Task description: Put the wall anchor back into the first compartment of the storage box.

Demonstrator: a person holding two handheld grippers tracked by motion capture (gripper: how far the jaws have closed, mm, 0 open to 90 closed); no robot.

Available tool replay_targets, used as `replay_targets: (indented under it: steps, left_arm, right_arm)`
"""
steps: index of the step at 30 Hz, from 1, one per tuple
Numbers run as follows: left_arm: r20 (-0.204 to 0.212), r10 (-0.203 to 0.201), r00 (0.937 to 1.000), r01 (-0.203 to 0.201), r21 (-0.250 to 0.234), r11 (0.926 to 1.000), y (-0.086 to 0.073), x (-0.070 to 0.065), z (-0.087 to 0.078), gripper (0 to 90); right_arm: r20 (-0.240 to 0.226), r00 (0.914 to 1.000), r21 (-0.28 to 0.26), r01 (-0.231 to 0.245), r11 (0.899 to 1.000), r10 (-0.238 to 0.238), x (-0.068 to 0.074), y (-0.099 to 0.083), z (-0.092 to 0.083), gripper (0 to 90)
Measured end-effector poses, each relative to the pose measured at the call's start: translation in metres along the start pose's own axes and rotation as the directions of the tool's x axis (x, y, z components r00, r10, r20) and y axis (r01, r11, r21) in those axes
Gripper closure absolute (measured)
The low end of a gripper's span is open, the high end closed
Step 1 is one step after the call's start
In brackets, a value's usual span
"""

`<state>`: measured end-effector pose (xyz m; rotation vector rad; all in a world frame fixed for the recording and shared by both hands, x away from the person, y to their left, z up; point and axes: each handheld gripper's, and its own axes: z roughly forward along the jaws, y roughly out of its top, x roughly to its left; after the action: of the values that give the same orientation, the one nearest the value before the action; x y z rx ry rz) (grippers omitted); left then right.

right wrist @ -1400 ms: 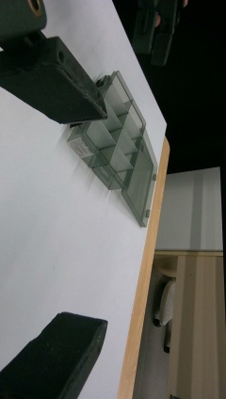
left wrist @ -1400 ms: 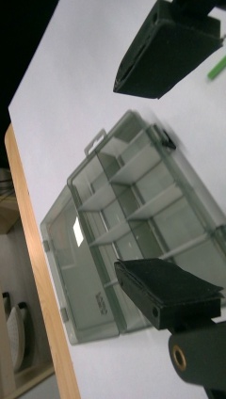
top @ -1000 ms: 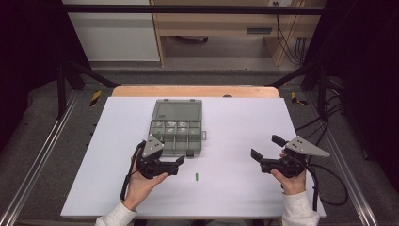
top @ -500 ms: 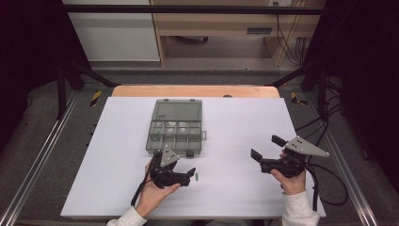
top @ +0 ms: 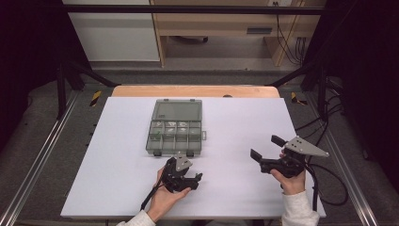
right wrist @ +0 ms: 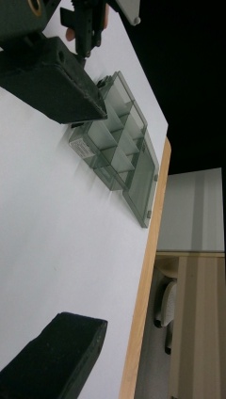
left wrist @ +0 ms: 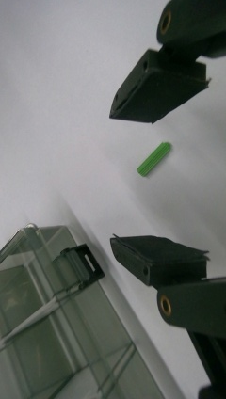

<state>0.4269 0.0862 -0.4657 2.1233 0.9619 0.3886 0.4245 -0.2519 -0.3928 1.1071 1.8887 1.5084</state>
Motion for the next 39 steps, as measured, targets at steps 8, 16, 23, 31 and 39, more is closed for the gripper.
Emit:
replay_targets:
  steps: [8, 16, 23, 31, 39]
  left_arm:
    - [-0.015, -0.008, 0.9999, 0.008, 0.03, 0.9995, -0.002, -0.006, 0.008, 50.6]
    - [-0.017, -0.005, 0.9998, 0.006, 0.059, 0.9983, -0.003, -0.01, 0.012, 61.8]
    - [-0.044, -0.001, 0.999, 0.005, 0.075, 0.9972, -0.003, -0.011, 0.012, 68.7]
    - [-0.046, -0.028, 0.9985, 0.032, 0.086, 0.9958, -0.001, -0.008, 0.012, 79.2]
    - [-0.022, -0.025, 0.9994, 0.027, 0.109, 0.9936, 0.0, -0.004, 0.011, 83.7]
  right_arm:
    - [0.0, 1.0, -0.001, -0.001, 1.0, 0.001, 0.0, 0.0, 0.0, 2.9]
    - [0.002, 1.0, -0.002, 0.002, 1.0, -0.002, 0.0, 0.001, 0.0, 2.9]
    - [0.0, 1.0, -0.003, 0.001, 1.0, -0.001, 0.0, 0.001, 0.0, 2.9]
    - [0.0, 1.0, 0.0, 0.005, 1.0, -0.005, 0.001, 0.0, 0.0, 2.9]
    - [0.0, 1.0, 0.0, 0.003, 1.0, -0.003, 0.001, 0.001, 0.0, 2.9]
